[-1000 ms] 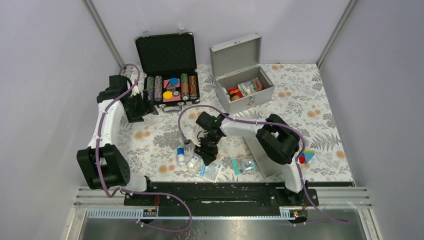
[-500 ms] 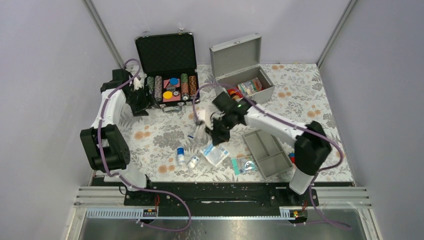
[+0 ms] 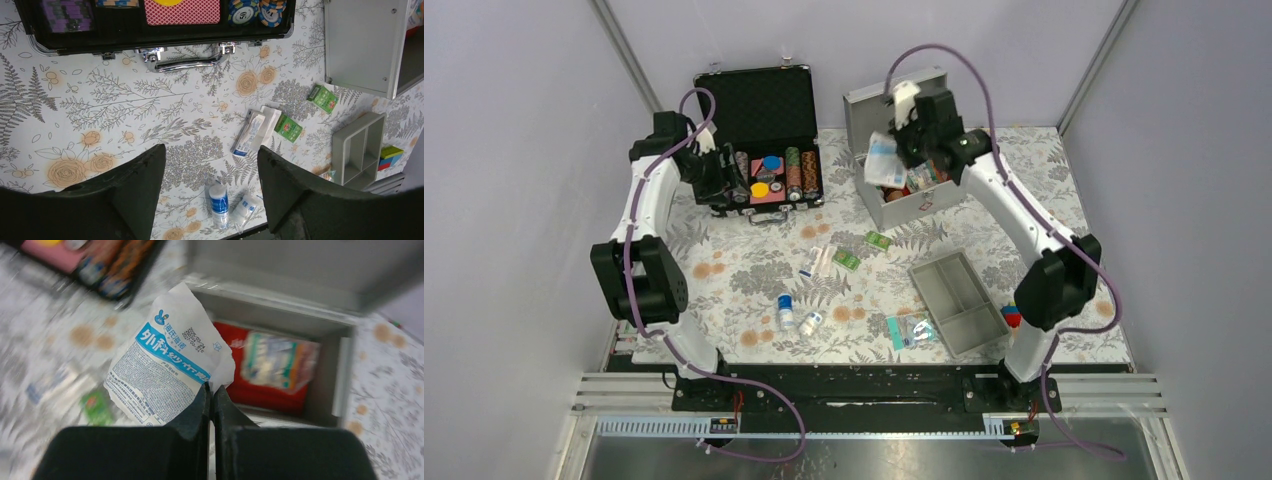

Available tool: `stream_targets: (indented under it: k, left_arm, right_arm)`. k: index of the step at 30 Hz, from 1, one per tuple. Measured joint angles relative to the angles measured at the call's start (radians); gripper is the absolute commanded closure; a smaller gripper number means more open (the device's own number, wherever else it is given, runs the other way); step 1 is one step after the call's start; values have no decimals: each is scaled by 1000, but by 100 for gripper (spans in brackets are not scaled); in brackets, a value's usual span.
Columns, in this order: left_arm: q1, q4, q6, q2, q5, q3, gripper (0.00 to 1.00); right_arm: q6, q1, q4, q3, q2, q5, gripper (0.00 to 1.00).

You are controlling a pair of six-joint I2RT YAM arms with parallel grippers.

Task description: Organize the medicine kit

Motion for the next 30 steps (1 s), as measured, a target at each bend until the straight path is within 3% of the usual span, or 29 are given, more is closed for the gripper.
stream_targets:
  k: [9,15,20,25,30]
  left_arm:
    - [-13,-15,31,-15,-7,-12,32]
    - [-51,-24,36,-107,2,-82,31]
    - [-78,-29,46,-138,0,-96,31]
    - [-79,-30,61,-138,-5,-96,30]
    - [-79,-30,62,-138,-5,-96,30]
  right_arm:
    - [267,-195,61,180,222,230,100]
    - [508,-250,16,206,325,253,81]
    - [645,-251,-11,223,389,254,50]
    - [707,-250,-24,227,396,268,39]
    - [642,-253,-16,193,342,198,29]
